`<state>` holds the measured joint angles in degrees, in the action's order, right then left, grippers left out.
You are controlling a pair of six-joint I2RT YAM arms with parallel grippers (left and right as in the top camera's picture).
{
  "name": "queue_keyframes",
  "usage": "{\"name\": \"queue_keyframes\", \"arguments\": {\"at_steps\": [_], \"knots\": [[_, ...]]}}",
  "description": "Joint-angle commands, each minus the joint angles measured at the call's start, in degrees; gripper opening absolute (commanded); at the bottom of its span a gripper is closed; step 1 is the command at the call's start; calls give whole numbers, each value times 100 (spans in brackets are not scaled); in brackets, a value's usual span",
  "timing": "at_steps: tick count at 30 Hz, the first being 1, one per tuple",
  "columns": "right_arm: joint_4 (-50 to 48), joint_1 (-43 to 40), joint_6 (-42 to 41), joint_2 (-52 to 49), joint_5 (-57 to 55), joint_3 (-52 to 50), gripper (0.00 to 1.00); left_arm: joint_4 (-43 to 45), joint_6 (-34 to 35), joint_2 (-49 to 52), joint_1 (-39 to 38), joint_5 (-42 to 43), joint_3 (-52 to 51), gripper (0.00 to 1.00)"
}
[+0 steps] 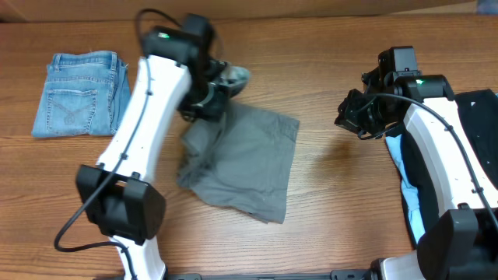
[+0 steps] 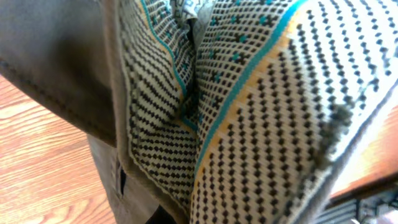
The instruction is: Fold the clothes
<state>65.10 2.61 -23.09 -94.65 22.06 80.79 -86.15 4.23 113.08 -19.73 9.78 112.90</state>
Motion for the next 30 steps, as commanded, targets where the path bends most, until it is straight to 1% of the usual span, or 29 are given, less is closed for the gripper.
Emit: {"name": "queue_keyframes", "arguments": {"at_steps": [1, 6, 14, 16, 18, 22, 23, 24, 25, 26, 27, 29, 30], "knots": [[-7, -24, 111, 203, -20, 98, 4, 160, 761, -26, -407, -487, -299, 4], [15, -24, 240, 203, -22, 98, 4, 597, 1344, -24, -815, -426, -1014, 4], [11, -22, 256, 203, -22, 98, 4, 1126, 1878, -24, -1091, 391, -1792, 5], [11, -22, 256, 203, -52, 98, 4, 1237, 1902, -24, -1110, 490, -1902, 8], [17, -22, 256, 203, -118, 98, 4, 1342, 2059, -24, -1117, 487, -2020, 13], [20, -22, 254, 203, -149, 98, 4, 1631, 2284, -24, -1117, 573, -2258, 19], [20, -22, 256, 203, -151, 98, 4, 1725, 2352, -24, -1117, 619, -2321, 22], [17, -22, 256, 203, -151, 98, 4, 1843, 2411, -24, -1117, 754, -2391, 27], [17, -22, 256, 203, -151, 98, 4, 1963, 2430, -24, -1117, 935, -2444, 30], [17, -22, 254, 203, -151, 98, 4, 2094, 2430, -24, -1117, 1152, -2492, 30], [15, -22, 254, 203, -151, 98, 4, 2208, 2430, -24, -1119, 1368, -2527, 34], [15, -22, 256, 201, -151, 98, 4, 2330, 2422, -26, -1143, 1733, -2542, 53], [17, -22, 256, 203, -151, 98, 4, 2326, 2402, -26, -1176, 1784, -2542, 60]]}}
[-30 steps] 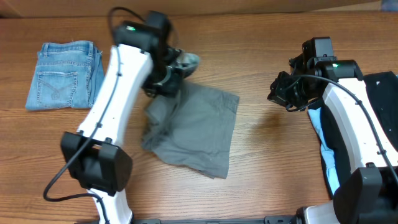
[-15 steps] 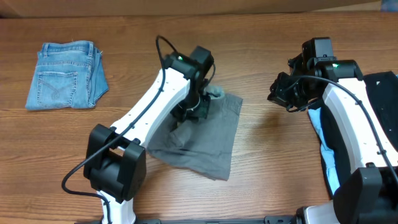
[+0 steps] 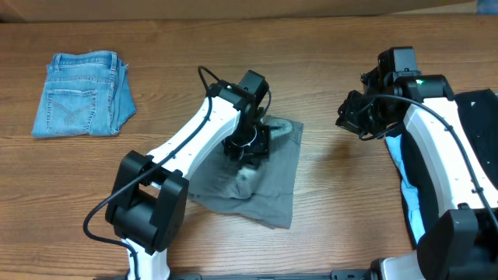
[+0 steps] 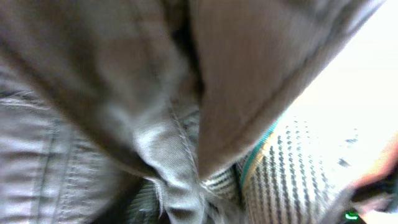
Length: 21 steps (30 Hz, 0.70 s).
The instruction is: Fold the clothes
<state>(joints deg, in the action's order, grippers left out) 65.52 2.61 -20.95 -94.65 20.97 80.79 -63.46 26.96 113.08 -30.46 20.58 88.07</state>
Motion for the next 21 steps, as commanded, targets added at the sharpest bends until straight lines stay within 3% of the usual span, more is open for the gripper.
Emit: {"name": "queue_keyframes", "arguments": {"at_steps": [1, 4, 8, 10, 14, 16, 21], "knots": [[-22, -22, 42, 201, -42, 98, 4, 46, 87, -26, -127, 717, -59, 63], [-20, -22, 42, 203, -48, 98, 4, 61, -66, -26, -247, 800, -59, 63], [-31, -22, 42, 201, -63, 98, 5, 81, -63, -26, -396, 802, -55, 41], [-26, -22, 44, 201, -61, 98, 5, 105, -90, -26, -444, 798, -55, 37], [-24, -22, 48, 201, -59, 98, 5, 116, -247, -26, -461, 796, -55, 6], [-22, -9, 254, 201, 26, 98, 6, 28, -391, -35, -424, 750, -24, 4], [-24, 166, 846, 201, 527, 98, 17, -586, -776, -37, -11, 640, 531, 14]]}}
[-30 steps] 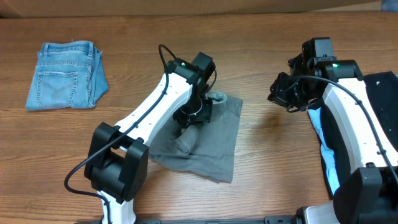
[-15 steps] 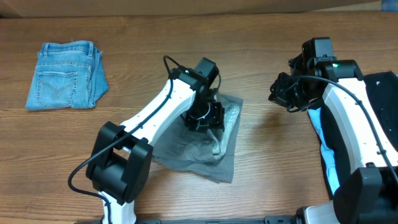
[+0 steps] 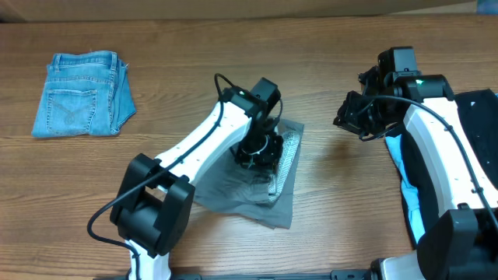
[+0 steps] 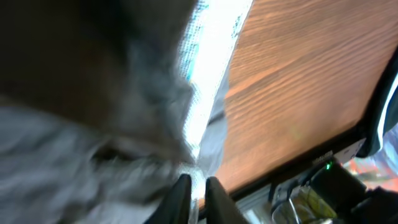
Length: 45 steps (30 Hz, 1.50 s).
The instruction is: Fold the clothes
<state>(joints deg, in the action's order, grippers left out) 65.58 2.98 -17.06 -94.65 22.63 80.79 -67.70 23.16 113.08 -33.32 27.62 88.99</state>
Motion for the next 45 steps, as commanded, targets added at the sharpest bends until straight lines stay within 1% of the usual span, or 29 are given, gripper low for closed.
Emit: {"name": "queue_keyframes", "arguments": {"at_steps": [1, 3, 5, 6, 7, 8, 9, 11, 13, 14, 16, 19, 20, 23, 24, 25, 28, 31, 34, 35, 36, 37, 38, 39, 43, 45], "knots": [[-33, 210, 568, 201, 509, 98, 19, -363, -472, -37, 376, -201, 627, 14], [-35, 442, 664, 201, 643, 96, 24, -826, -522, -37, 603, -782, 1067, 16], [-76, 728, 664, 201, 638, 85, 28, -1163, -518, -37, 820, -1386, 1403, 22], [-136, 920, 660, 195, 636, 66, 32, -1290, -520, -37, 955, -1676, 1545, 26], [-201, 1095, 660, 190, 636, 48, 34, -1362, -520, -37, 1075, -1856, 1633, 30], [-275, 1279, 632, 166, 597, 31, 34, -1401, -522, -37, 1196, -1958, 1681, 31], [-369, 1504, 496, 129, 470, 17, 35, -1405, -518, -37, 1316, -2022, 1690, 30], [-509, 1897, 208, 11, 111, 15, 31, -1412, -520, -35, 1554, -2033, 1687, 26], [-662, 2282, 28, -166, -227, 15, 31, -1414, -522, -35, 1742, -2013, 1687, 19], [-734, 2435, -4, -271, -323, 15, 32, -1419, -540, -35, 1829, -2013, 1687, 18], [-866, 2693, -87, -514, -472, 15, 39, -1419, -656, -35, 1947, -2015, 1687, 17], [-990, 2970, -109, -931, -848, 15, 40, -1436, -673, -33, 2065, -2015, 1687, 17], [-1001, 3012, -184, -1047, -1014, 15, 39, -1443, -675, -33, 2083, -2015, 1687, 17], [-1001, 3038, -422, -1338, -1362, 15, 21, -1434, -693, -33, 2092, -2017, 1687, 18], [-1008, 3038, -424, -1399, -1357, 17, 18, -1421, -691, -33, 2092, -2017, 1687, 18], [-1005, 3038, -422, -1445, -1362, 17, 16, -1410, -691, -33, 2092, -2017, 1687, 18], [-929, 2992, -433, -1475, -1471, 17, 4, -1366, -691, -33, 2092, -2017, 1685, 18], [-647, 2791, -807, -1453, -1685, 24, 4, -1373, -688, -33, 2092, -2013, 1685, 18], [-455, 2522, -918, -1453, -1657, 24, 4, -1373, -688, -33, 2072, -2013, 1685, 18], [-398, 2435, -997, -1453, -1659, 24, 5, -1366, -691, -33, 2057, -2015, 1685, 18], [-343, 2350, -1073, -1453, -1657, 24, 12, -1353, -691, -33, 2050, -2015, 1685, 19], [-286, 2277, -1134, -1456, -1659, 24, 23, -1342, -691, -33, 2041, -2013, 1685, 19], [-223, 2208, -1163, -1456, -1663, 24, 31, -1327, -691, -31, 2037, -2013, 1685, 19], [-164, 2135, -1222, -1456, -1663, 22, 32, -1314, -693, -33, 2020, -2015, 1685, 19], [22, 1891, -1346, -1453, -1746, 24, 30, -1303, -695, -31, 1958, -2015, 1685, 19], [87, 1770, -1305, -1440, -1652, 37, 26, -1300, -721, -31, 1921, -2015, 1681, 19]]}}
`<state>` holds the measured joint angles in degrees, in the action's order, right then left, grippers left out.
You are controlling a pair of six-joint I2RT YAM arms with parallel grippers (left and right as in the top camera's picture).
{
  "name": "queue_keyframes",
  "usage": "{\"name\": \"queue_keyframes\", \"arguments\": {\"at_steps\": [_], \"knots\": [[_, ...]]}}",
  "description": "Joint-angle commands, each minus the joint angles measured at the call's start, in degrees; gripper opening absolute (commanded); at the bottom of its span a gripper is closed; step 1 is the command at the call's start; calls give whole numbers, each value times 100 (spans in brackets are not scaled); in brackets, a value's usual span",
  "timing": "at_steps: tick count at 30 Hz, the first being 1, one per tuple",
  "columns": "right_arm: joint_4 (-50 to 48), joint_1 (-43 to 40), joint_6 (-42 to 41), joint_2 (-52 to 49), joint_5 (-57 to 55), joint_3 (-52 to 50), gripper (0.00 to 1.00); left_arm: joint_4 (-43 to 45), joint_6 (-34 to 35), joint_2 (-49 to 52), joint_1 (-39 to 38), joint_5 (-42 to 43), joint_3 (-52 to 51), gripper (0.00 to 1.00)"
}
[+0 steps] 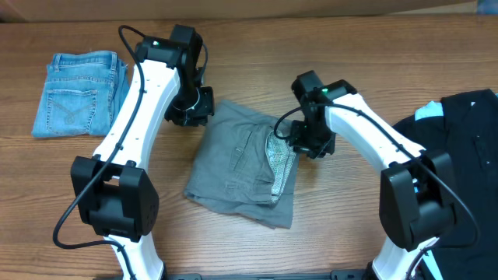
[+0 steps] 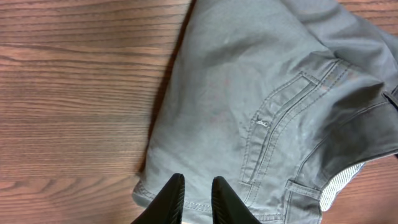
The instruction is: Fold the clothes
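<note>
Grey shorts (image 1: 237,167) lie half folded in the middle of the table, back pocket seams up, with a strip of patterned lining (image 1: 280,159) showing at their right edge. My left gripper (image 1: 193,107) hovers by the shorts' upper left corner. In the left wrist view its fingers (image 2: 171,198) stand slightly open over the grey shorts (image 2: 261,93), with nothing between them. My right gripper (image 1: 311,141) is down at the shorts' right edge beside the lining. Whether it grips the cloth cannot be told.
Folded blue jeans (image 1: 82,93) lie at the far left of the wooden table (image 1: 249,47). A black garment (image 1: 455,171) with a bit of light blue sits heaped at the right edge, beside the right arm's base.
My left gripper has left the shorts' right middle and now hovers empty by their upper left corner. The right arm has come from the right to the shorts' right edge. The shorts lie flatter.
First my left gripper held the shorts' top corner, the patterned lining filling its view, while the right arm waited at the right. Then it was over the shorts' middle, then at their right side. Now the shorts lie folded over, and both grippers are at opposite edges.
</note>
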<state>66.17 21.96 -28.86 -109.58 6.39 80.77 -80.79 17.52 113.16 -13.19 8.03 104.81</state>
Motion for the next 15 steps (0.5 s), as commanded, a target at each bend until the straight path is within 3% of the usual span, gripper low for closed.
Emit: {"name": "queue_keyframes", "arguments": {"at_steps": [1, 8, 15], "knots": [[44, -170, -39, 79, 70, 39, 25, 9, -199, -39, -109, -55, 96, 19], [-448, -50, 1941, 769, 2280, 42, 24, -28, -341, -39, -149, -118, 11, 12], [-1318, 535, 1790, 1051, 2734, 26, 21, 129, -334, -39, 15, -94, 11, 16]]}}
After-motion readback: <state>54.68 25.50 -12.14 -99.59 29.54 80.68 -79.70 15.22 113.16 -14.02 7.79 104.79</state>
